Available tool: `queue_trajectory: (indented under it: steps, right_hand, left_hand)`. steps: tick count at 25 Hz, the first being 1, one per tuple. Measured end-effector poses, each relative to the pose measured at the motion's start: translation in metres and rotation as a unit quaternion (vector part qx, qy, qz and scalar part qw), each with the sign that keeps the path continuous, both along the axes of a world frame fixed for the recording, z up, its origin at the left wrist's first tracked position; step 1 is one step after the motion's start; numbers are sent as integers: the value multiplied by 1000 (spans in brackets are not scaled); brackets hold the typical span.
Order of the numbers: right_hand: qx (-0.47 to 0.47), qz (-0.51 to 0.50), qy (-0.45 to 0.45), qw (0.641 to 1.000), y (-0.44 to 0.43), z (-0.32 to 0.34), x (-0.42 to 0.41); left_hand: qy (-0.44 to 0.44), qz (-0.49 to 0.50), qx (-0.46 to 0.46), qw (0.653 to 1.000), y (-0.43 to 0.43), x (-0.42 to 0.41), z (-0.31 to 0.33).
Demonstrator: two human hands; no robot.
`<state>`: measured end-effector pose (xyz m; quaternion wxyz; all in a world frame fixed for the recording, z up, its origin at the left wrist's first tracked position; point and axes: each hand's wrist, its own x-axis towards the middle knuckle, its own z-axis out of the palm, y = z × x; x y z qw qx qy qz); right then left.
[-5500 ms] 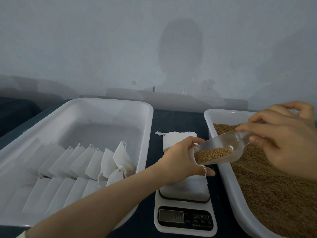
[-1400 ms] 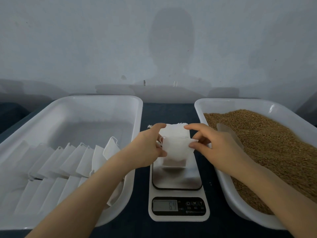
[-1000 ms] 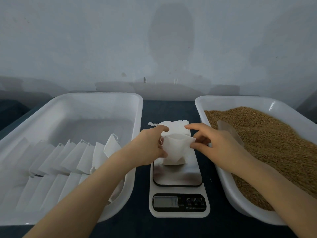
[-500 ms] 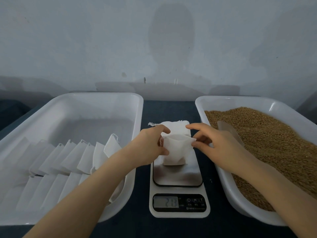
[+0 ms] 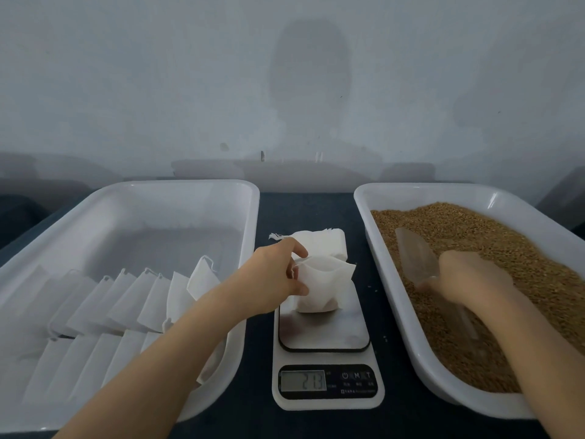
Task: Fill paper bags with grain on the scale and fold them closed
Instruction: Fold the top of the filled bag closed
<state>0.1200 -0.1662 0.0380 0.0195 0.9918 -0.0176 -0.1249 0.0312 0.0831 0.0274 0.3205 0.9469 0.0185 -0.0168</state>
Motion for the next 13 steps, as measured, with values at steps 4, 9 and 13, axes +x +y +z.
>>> queue_trajectory:
  steps: [4,9,13]
  right_hand:
    - [0,-11,5,1000,-4,2,-1]
    - [40,5,-104,994,-37,21,1]
    - [-68,7,-138,988,-58,30,-2]
  left_hand:
    - [2,4,5,1000,0,0,-1]
    - [0,3,37,999,0,1,1]
    - [-4,-8,58,998,0,2,1]
